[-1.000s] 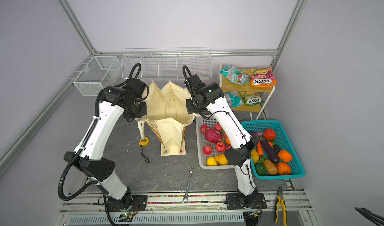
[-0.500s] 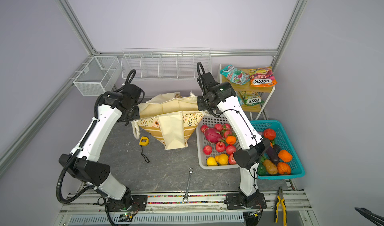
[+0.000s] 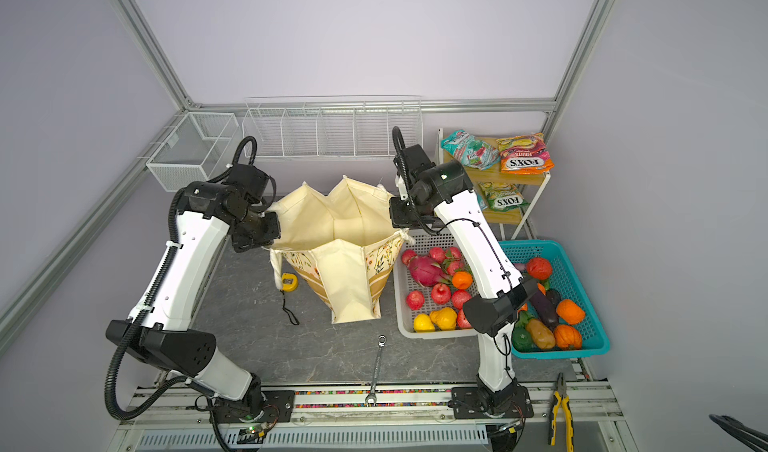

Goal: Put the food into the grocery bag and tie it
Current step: 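Set the bag down with the left gripper while the right gripper releases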

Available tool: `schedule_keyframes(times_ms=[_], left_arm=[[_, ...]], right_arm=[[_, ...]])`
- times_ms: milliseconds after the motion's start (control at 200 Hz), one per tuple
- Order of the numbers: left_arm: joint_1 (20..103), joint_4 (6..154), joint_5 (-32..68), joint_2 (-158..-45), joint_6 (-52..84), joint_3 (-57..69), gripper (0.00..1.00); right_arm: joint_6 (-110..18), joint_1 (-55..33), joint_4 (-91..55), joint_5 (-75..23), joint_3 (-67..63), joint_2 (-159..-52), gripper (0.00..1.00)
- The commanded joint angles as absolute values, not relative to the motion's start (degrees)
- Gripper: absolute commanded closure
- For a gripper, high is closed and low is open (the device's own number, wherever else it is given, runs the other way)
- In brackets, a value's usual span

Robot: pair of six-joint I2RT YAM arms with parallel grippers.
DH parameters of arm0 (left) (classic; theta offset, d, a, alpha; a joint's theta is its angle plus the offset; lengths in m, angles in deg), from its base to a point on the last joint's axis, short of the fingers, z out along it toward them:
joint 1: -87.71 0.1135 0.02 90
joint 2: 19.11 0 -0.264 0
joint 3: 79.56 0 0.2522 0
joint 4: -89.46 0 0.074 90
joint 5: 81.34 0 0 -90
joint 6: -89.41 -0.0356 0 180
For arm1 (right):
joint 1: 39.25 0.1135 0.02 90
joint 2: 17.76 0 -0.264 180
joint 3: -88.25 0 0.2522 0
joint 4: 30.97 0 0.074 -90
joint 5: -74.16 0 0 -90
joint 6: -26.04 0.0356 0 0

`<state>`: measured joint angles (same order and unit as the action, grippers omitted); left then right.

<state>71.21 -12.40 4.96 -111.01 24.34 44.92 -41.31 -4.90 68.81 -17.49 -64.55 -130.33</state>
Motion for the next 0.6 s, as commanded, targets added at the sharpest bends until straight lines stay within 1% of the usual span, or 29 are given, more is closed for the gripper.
schedule_keyframes(times_ms=[0, 245, 400, 530, 595], left_arm=[[71.0, -11.6, 10.8, -109.2, 26.0, 42.4, 0.93], [70.9, -5.3, 16.0, -107.9, 26.7, 35.1, 0.93], [70.8, -3.4, 16.9, -105.9, 26.6, 31.0, 0.93], [70.8, -2.0, 17.8, -104.4, 26.4, 30.4, 0.93], [70.8, -1.8, 18.3, -104.2, 26.3, 30.4, 0.91]], right_arm=[[-37.5, -2.7, 64.8, -20.8, -57.9, -129.7, 0.90], [-33.4, -1.4, 52.7, -22.6, -44.8, -127.8, 0.89], [-33.2, -0.6, 50.9, -20.5, -42.1, -126.6, 0.89], [-33.5, -0.2, 50.8, -19.4, -42.0, -125.8, 0.89], [-33.5, -0.2, 50.9, -19.1, -42.0, -125.6, 0.88]])
